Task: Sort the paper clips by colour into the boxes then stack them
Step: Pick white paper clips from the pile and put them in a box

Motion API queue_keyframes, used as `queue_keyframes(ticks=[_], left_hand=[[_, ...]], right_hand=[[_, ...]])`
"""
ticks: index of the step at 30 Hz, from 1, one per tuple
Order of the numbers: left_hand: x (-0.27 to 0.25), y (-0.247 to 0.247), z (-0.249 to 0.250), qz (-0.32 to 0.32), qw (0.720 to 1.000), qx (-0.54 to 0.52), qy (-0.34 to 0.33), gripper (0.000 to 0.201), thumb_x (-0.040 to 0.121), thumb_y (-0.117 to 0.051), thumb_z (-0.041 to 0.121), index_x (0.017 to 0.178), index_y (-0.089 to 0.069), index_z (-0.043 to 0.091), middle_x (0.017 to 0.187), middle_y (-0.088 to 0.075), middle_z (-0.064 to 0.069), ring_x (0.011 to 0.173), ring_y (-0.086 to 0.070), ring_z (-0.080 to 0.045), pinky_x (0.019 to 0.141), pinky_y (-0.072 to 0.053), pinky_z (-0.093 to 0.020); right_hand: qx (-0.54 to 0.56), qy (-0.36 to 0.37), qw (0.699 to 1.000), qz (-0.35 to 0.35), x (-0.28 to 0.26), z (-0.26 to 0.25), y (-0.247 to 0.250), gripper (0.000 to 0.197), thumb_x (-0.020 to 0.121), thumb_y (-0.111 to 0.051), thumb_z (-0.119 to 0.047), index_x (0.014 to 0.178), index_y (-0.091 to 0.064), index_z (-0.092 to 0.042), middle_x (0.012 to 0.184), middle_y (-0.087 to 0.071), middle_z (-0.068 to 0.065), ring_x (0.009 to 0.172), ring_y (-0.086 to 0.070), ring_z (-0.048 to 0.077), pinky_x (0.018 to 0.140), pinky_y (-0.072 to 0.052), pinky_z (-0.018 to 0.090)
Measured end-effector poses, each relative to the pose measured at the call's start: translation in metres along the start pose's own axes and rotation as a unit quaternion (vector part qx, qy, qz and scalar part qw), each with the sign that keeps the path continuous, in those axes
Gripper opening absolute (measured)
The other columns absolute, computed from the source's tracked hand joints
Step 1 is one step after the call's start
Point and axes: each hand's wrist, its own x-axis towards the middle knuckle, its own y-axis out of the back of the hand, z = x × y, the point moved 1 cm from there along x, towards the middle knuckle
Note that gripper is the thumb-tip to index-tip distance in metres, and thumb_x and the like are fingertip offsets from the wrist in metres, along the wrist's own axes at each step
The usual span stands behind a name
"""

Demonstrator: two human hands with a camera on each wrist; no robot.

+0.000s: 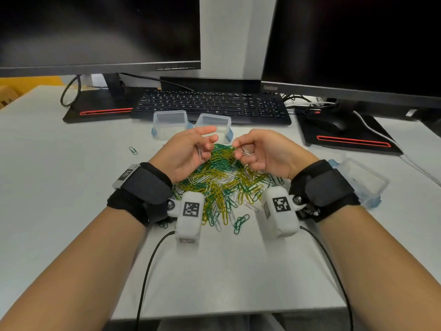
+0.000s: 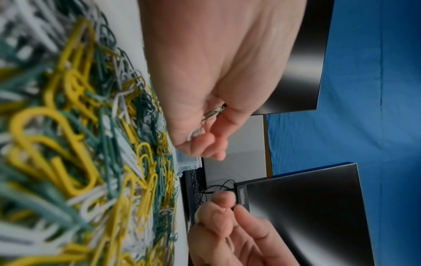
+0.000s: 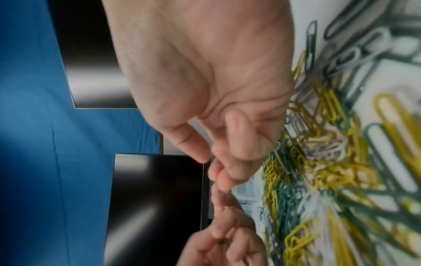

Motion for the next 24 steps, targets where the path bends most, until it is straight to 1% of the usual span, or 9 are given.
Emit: queue_keyframes(ticks=[3,5,8,11,13,16,21,22,24], left_hand=[[-0.004,-0.002,0.001,-0.023,0.998,0.054,0.015,0.044,0.083,-0.036,-0.008,0.12,-0.053,0.009,0.098,-0.05,-0.005,0.062,-0.043,-0.007,0.05,-0.035,-0.019],[-0.006,-0.003,0.002,-0.032,0.997,0.067,0.021,0.051,0.078,-0.031,-0.015,0.117,-0.052,0.009,0.099,-0.05,-0.007,0.063,-0.043,-0.008,0.05,-0.034,-0.019],[-0.004,-0.002,0.0,-0.008,0.998,0.064,0.029,0.062,0.072,-0.019,-0.025,0.116,-0.049,0.007,0.098,-0.052,-0.012,0.068,-0.046,-0.011,0.05,-0.037,-0.019],[-0.003,-0.002,-0.001,0.014,0.999,0.03,0.029,0.056,0.081,-0.021,-0.025,0.121,-0.045,0.006,0.096,-0.053,-0.015,0.069,-0.048,-0.013,0.049,-0.041,-0.018],[-0.003,-0.003,0.0,0.025,0.999,0.001,0.024,0.052,0.086,-0.025,-0.024,0.126,-0.041,0.006,0.096,-0.054,-0.016,0.068,-0.05,-0.014,0.049,-0.043,-0.018],[-0.003,-0.004,0.0,0.037,0.999,-0.024,0.025,0.05,0.09,-0.033,-0.019,0.131,-0.034,0.01,0.097,-0.054,-0.018,0.064,-0.054,-0.015,0.048,-0.046,-0.018],[-0.003,-0.002,0.001,0.03,0.999,-0.016,0.031,0.047,0.09,-0.039,-0.01,0.133,-0.035,0.01,0.092,-0.052,-0.012,0.055,-0.046,-0.01,0.042,-0.035,-0.017],[-0.003,-0.002,0.002,0.026,0.999,-0.003,0.03,0.048,0.09,-0.039,-0.01,0.133,-0.036,0.01,0.092,-0.051,-0.012,0.054,-0.045,-0.01,0.042,-0.035,-0.017],[-0.003,-0.002,0.003,0.023,0.999,0.002,0.032,0.052,0.086,-0.035,-0.014,0.132,-0.037,0.01,0.096,-0.05,-0.013,0.057,-0.047,-0.011,0.044,-0.037,-0.018]], right_hand=[[-0.201,0.013,0.979,0.04,-0.003,0.004,0.001,0.017,0.088,-0.066,-0.017,0.099,-0.067,-0.003,0.061,-0.055,-0.008,0.047,-0.039,0.005,0.039,-0.03,0.015],[-0.345,0.038,0.936,0.059,-0.006,0.004,-0.001,0.014,0.081,-0.075,-0.021,0.092,-0.074,-0.012,0.055,-0.056,-0.016,0.048,-0.042,0.001,0.046,-0.034,0.013],[-0.444,0.063,0.892,0.058,-0.007,0.006,-0.005,0.019,0.073,-0.083,-0.026,0.088,-0.074,-0.018,0.045,-0.048,-0.019,0.044,-0.043,-0.003,0.048,-0.03,0.011],[-0.461,0.064,0.884,0.05,-0.005,0.01,-0.01,0.027,0.071,-0.084,-0.029,0.093,-0.072,-0.021,0.054,-0.042,-0.014,0.045,-0.037,0.001,0.052,-0.03,0.02],[-0.46,0.07,0.885,0.024,-0.004,0.012,-0.014,0.025,0.074,-0.082,-0.028,0.095,-0.071,-0.021,0.052,-0.039,-0.013,0.044,-0.033,0.002,0.05,-0.028,0.022],[-0.479,0.076,0.875,-0.001,-0.003,0.013,-0.015,0.015,0.078,-0.079,-0.026,0.09,-0.072,-0.019,0.049,-0.038,-0.013,0.041,-0.032,0.003,0.046,-0.026,0.018],[-0.492,0.087,0.866,0.009,-0.001,0.012,-0.007,0.008,0.085,-0.07,-0.021,0.089,-0.072,-0.014,0.047,-0.051,-0.019,0.043,-0.041,-0.002,0.05,-0.033,0.013],[-0.477,0.091,0.874,0.015,-0.001,0.01,-0.005,0.008,0.087,-0.069,-0.023,0.089,-0.072,-0.015,0.054,-0.055,-0.019,0.047,-0.043,-0.003,0.052,-0.035,0.013],[-0.387,0.091,0.917,0.037,-0.001,0.006,0.001,0.008,0.09,-0.065,-0.024,0.088,-0.07,-0.018,0.067,-0.057,-0.013,0.055,-0.045,0.004,0.053,-0.036,0.017]])
